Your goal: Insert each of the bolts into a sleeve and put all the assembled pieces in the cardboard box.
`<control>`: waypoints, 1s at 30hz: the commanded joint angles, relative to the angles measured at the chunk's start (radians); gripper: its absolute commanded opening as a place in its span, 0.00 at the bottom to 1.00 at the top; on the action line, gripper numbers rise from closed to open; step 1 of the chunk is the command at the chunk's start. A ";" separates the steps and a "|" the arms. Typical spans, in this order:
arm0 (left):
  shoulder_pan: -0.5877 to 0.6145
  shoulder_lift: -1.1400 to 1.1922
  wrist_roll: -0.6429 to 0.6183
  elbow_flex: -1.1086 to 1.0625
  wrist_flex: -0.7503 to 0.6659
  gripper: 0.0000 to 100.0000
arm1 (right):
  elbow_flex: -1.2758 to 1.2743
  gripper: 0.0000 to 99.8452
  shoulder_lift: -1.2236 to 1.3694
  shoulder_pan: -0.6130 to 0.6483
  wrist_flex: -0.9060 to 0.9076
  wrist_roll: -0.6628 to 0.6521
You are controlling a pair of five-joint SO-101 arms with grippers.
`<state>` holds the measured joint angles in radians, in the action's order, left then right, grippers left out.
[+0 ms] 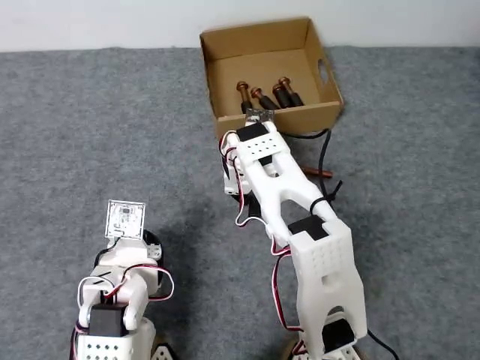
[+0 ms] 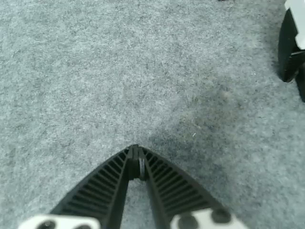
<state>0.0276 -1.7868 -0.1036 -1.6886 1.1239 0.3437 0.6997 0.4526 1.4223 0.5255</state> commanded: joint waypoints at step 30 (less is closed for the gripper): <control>0.003 -0.006 0.008 0.004 -0.017 0.00 | -0.471 0.01 -1.119 -0.285 0.311 -0.008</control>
<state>0.0276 -1.7868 -0.1036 -1.6886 1.1239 -0.0476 -0.2394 0.2532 1.7476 0.5255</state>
